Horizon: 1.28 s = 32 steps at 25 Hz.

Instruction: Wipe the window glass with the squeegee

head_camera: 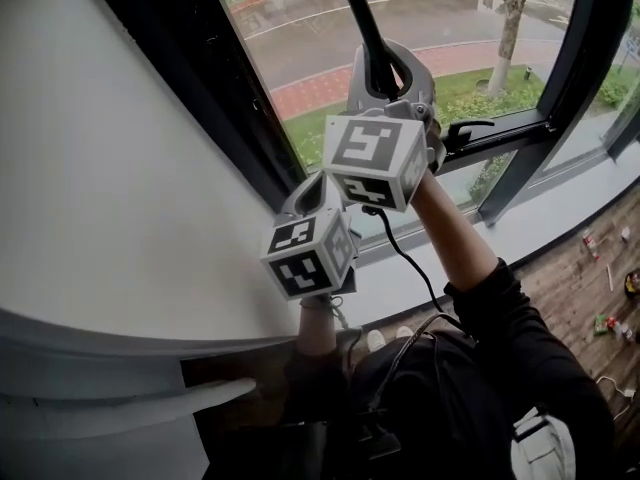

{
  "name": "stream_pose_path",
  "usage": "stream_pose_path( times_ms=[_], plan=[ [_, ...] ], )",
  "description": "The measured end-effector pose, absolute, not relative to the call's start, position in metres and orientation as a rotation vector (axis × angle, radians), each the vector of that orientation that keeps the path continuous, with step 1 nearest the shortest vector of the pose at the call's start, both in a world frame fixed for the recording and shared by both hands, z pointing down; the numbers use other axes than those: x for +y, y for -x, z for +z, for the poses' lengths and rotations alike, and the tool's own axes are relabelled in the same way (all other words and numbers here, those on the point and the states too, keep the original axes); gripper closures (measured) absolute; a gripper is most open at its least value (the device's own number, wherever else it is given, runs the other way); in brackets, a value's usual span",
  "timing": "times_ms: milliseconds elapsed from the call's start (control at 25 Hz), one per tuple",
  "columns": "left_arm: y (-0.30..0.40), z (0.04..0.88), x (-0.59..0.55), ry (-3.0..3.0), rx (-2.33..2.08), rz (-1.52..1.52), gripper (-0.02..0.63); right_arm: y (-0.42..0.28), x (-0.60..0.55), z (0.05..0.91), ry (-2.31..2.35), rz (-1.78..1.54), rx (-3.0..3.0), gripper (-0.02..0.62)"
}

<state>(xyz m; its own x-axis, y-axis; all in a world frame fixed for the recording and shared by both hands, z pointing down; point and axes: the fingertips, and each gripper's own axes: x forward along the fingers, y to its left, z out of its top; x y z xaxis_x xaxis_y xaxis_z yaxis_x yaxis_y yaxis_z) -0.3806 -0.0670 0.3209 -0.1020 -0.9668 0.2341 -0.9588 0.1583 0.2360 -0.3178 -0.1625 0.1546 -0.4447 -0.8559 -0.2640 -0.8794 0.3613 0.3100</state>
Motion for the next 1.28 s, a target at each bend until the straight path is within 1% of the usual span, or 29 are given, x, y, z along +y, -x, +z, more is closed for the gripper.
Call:
stream_pose_path(
  times_ms=[520, 960, 1280],
  plan=[
    [0.386, 0.363, -0.057, -1.765, -2.064, 0.017, 0.603, 0.315, -0.153, 0.207, 1.616, 0.534, 2.623, 0.532],
    [0.388, 0.393, -0.049, -1.711, -2.044, 0.052, 0.603, 0.305, -0.149, 0.239, 1.663, 0.578, 2.707, 0.532],
    [0.386, 0.411, -0.044, -1.677, -2.03, 0.072, 0.603, 0.303, -0.146, 0.27, 1.669, 0.51, 2.736, 0.532]
  ],
)
